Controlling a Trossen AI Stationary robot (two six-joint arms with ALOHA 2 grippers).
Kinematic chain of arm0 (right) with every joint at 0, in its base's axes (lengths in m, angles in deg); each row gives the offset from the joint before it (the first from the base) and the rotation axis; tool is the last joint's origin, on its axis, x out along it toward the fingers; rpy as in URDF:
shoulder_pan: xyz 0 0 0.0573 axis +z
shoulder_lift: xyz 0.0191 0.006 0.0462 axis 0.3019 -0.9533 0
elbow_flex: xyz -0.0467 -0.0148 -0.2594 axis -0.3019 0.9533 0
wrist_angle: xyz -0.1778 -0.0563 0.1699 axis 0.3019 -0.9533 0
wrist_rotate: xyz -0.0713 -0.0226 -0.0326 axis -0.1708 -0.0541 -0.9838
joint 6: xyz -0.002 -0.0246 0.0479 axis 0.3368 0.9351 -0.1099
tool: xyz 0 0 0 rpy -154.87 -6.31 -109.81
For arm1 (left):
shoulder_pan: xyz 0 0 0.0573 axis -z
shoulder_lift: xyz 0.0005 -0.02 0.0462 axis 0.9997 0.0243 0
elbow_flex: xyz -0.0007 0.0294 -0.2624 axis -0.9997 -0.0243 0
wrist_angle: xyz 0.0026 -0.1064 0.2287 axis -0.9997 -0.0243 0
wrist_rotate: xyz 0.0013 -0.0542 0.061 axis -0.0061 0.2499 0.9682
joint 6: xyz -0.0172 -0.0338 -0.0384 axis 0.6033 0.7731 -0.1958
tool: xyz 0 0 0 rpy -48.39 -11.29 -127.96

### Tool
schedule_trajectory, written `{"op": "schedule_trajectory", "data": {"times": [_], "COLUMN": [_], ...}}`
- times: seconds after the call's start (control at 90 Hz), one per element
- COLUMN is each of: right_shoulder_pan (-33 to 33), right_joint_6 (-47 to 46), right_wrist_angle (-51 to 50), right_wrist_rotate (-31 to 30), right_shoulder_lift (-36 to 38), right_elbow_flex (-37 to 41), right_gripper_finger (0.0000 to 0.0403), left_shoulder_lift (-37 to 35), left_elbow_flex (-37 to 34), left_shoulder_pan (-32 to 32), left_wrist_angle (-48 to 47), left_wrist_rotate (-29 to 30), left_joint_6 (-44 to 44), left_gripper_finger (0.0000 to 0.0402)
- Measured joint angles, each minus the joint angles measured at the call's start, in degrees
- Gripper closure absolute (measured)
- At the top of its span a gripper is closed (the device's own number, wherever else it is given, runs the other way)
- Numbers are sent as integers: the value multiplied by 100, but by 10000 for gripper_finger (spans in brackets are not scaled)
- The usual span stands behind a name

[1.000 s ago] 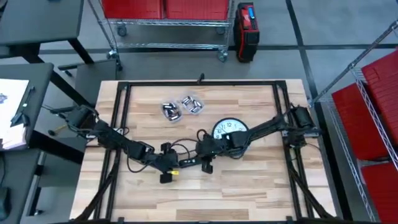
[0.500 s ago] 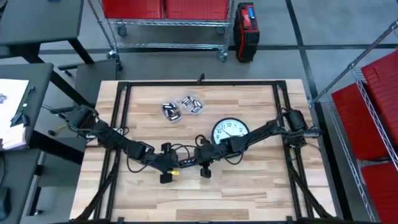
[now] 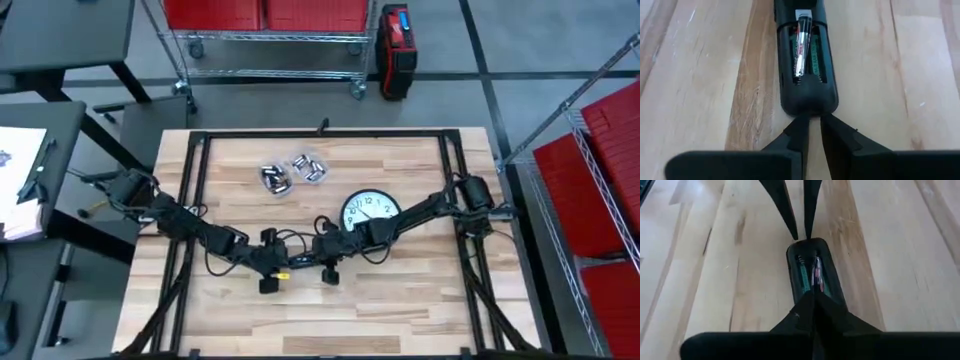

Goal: Insert battery
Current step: Insert the silver battery into the remote control

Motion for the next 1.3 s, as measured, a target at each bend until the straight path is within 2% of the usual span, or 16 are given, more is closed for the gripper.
{"op": "schedule_trajectory", "data": {"times": [0.667, 0.8, 0.933, 1.067, 1.156, 1.3], "right_shoulder_pan": [37, 37, -69, -151, -124, 13], "right_joint_6": [-135, -135, -132, -131, -137, -113], "right_wrist_angle": [291, 307, 355, 533, 580, 497], "right_wrist_rotate": [-23, -376, -470, -461, -202, -291], "right_shoulder_lift": [-275, -282, -287, -429, -512, -564], "right_elbow_flex": [0, 0, 2, -4, -19, -108], "right_gripper_finger": [403, 403, 403, 403, 403, 403], "left_shoulder_lift": [0, 0, 0, 0, 0, 2], "left_elbow_flex": [0, 0, 0, 0, 0, 0], "left_shoulder_pan": [-2, -2, -2, -2, -3, -18], "left_wrist_angle": [6, 6, 6, 31, 22, 24], "left_wrist_rotate": [0, 0, -6, -15, -13, -2], "left_joint_6": [42, -46, -151, -152, -154, -122], "left_gripper_finger": [373, 373, 374, 381, 389, 397]}}
